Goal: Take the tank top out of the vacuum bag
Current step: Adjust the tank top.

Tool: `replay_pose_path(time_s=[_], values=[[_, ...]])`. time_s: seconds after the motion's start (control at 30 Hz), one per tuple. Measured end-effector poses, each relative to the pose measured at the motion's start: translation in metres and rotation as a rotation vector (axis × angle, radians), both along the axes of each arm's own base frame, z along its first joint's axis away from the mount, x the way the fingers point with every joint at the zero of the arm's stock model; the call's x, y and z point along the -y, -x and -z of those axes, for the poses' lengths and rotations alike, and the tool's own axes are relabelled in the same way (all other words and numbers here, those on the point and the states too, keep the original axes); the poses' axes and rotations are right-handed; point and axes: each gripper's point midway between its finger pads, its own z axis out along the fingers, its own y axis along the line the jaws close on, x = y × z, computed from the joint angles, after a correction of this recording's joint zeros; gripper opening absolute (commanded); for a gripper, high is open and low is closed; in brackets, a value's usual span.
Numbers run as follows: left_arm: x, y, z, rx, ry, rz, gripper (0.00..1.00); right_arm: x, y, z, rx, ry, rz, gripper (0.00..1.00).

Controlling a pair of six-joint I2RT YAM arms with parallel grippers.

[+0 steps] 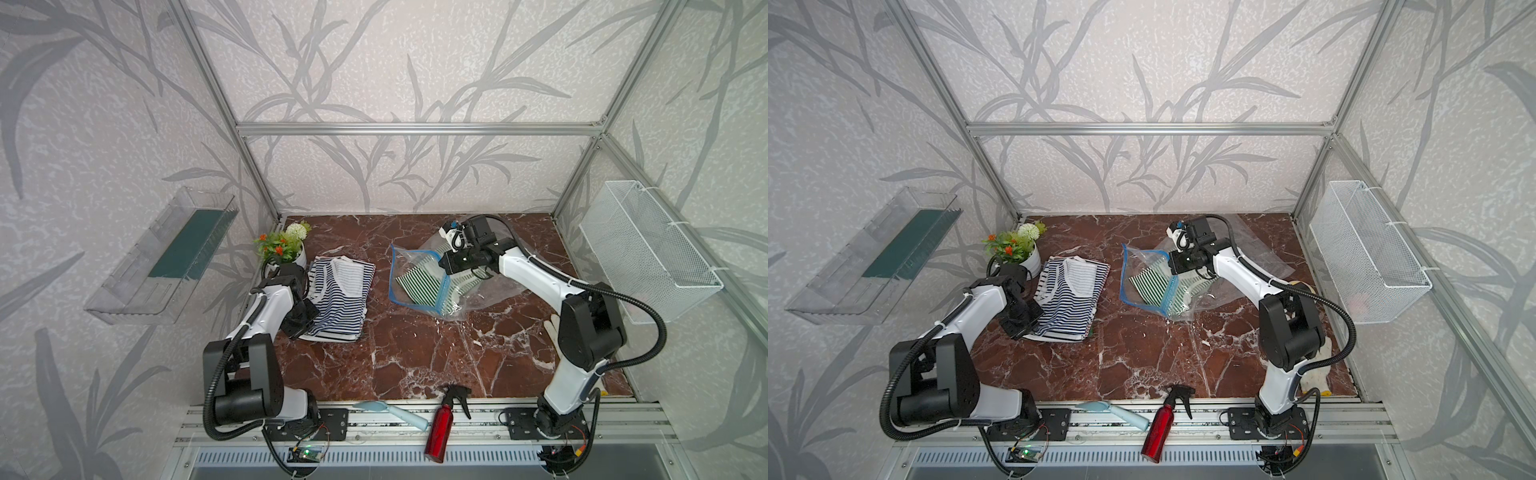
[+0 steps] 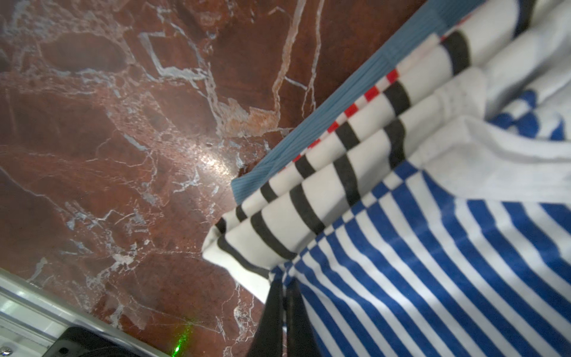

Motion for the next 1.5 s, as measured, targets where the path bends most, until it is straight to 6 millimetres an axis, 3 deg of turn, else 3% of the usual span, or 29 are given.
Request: replay_pose_path(time_s=[0.13, 0.43, 0.77, 0.93, 1.0, 1.13, 1.2, 1.4, 1.5], values=[[0.001, -0.004, -0.013, 0.022, -0.044, 0.030, 0.00, 0.000, 0.000, 0.000, -0.002, -0.002, -0.002, 0.00], [0.007, -0.027, -0.068, 0.115, -0.230, 0.137, 0.00, -0.001, 0.000, 0.000, -0.002, -0.002, -0.002, 0.00], [-0.003, -0.015, -0.099, 0.156, -0.422, 0.161, 0.00, -0.002, 0.000, 0.005, -0.015, -0.003, -0.007, 0.00], [-0.012, -0.006, -0.091, 0.153, -0.478, 0.153, 0.00, -0.003, 0.000, 0.004, -0.013, -0.006, -0.009, 0.00], [-0.016, -0.003, -0.082, 0.120, -0.496, 0.144, 0.06, -0.003, -0.001, 0.002, -0.008, -0.008, -0.009, 0.00], [-0.021, -0.001, -0.072, 0.051, -0.532, 0.127, 0.32, -0.003, -0.001, 0.002, -0.010, -0.007, -0.009, 0.00], [-0.023, 0.001, -0.071, 0.027, -0.547, 0.127, 0.37, -0.003, -0.001, 0.002, -0.011, -0.007, -0.009, 0.00], [-0.022, -0.002, -0.084, 0.067, -0.548, 0.127, 0.37, -0.003, -0.001, 0.003, -0.015, -0.005, -0.009, 0.00], [0.007, -0.016, -0.082, 0.185, -0.408, 0.207, 0.36, -0.003, -0.001, 0.005, -0.018, -0.004, -0.009, 0.00]])
